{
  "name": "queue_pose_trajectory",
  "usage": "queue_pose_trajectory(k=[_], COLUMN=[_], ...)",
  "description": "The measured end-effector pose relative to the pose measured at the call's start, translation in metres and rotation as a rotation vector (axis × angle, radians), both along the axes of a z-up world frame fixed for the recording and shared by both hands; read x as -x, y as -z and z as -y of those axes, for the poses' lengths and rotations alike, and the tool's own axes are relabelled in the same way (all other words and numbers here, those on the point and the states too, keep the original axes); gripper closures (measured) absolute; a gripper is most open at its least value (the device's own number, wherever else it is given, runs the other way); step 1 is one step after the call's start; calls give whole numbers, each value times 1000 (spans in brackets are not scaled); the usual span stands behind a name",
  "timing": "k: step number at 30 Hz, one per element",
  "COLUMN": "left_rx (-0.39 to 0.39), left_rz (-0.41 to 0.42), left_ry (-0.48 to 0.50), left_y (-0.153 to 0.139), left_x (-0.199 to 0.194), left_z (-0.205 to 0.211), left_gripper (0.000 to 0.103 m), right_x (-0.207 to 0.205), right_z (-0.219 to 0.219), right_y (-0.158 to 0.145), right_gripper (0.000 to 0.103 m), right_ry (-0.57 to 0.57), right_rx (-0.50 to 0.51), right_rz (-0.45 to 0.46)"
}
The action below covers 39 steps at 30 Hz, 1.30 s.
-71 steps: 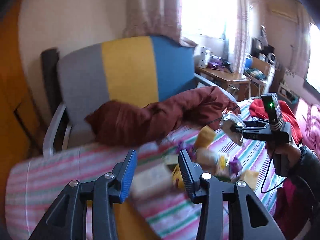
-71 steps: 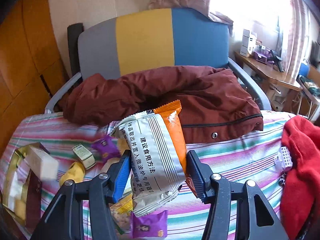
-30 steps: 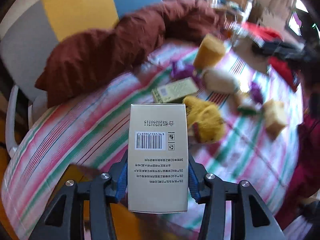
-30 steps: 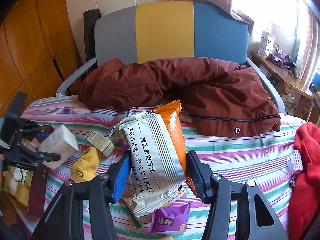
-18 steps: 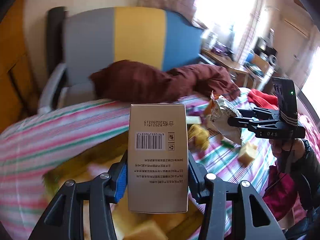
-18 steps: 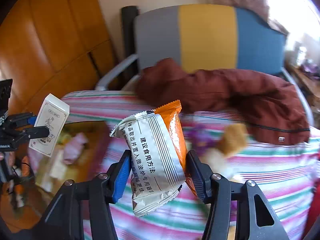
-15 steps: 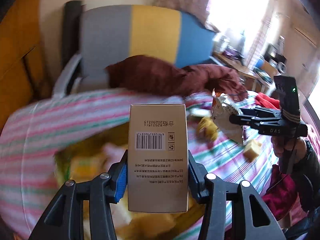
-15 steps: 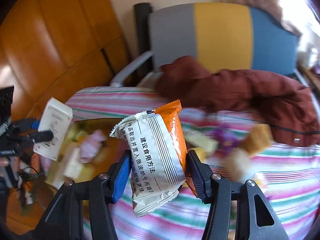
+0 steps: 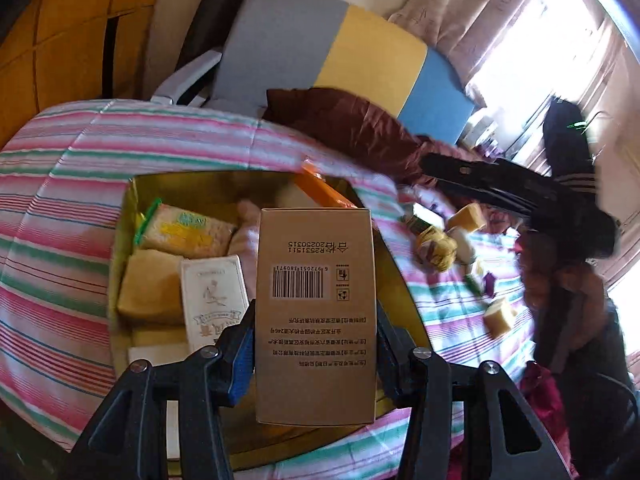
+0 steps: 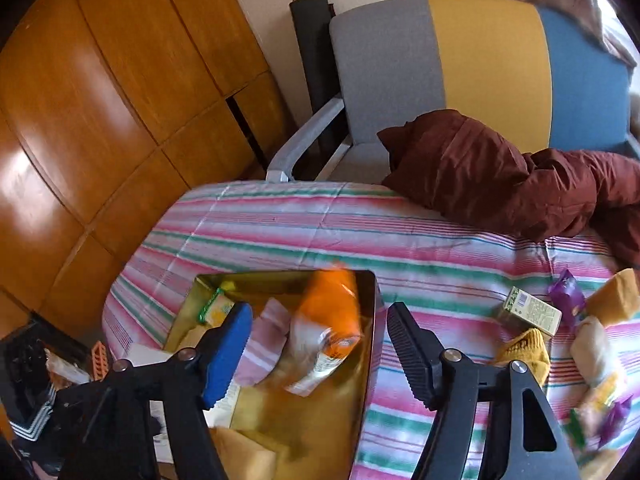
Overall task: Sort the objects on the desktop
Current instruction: 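Lower the white box into the gold tray with the left tool while the right tool drops the bag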
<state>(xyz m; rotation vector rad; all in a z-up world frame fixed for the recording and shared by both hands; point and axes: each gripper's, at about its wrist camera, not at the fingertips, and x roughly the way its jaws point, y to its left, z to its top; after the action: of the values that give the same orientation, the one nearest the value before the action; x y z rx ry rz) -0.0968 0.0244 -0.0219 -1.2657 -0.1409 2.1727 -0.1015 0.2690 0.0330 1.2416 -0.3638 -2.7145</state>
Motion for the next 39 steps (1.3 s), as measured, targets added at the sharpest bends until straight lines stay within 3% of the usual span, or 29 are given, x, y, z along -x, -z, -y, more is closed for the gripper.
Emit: queue_pose_trajectory(k=[9,15,17,22,28,32,36,39], left_rx=[95,182,164,77,74,65,22,22], left_rz=[138,96,111,65,-31,-119,-120,-98], left_ry=[-105,-148,-127,-113,-153,-120,-41,18], left_y=[55,55,52,28,4,-10,-13,-10], left_x=[33,56,58,39,7,-19,-39,-50], left_z=[-35,-60,-64,-53,-29,-26,-36,-51], left_gripper=[52,52,48,21,21,23,24,35], right_x=[-56,-82,-88,-103,-122,-139,-155,-172], right_z=[-1,-3,-6,-17,-37,-61,-93,-129], right_y=[14,25,25,26,34,40,38,32], right_gripper=[25,24,24,20,19,18,18,18], right_ry=[-25,-21,-10,16,61,121,200,296], right_rx=[-117,-174,-176,-177,-159,-146,-130,-98], right_rz=[46,71,70,68,86,115,127,123])
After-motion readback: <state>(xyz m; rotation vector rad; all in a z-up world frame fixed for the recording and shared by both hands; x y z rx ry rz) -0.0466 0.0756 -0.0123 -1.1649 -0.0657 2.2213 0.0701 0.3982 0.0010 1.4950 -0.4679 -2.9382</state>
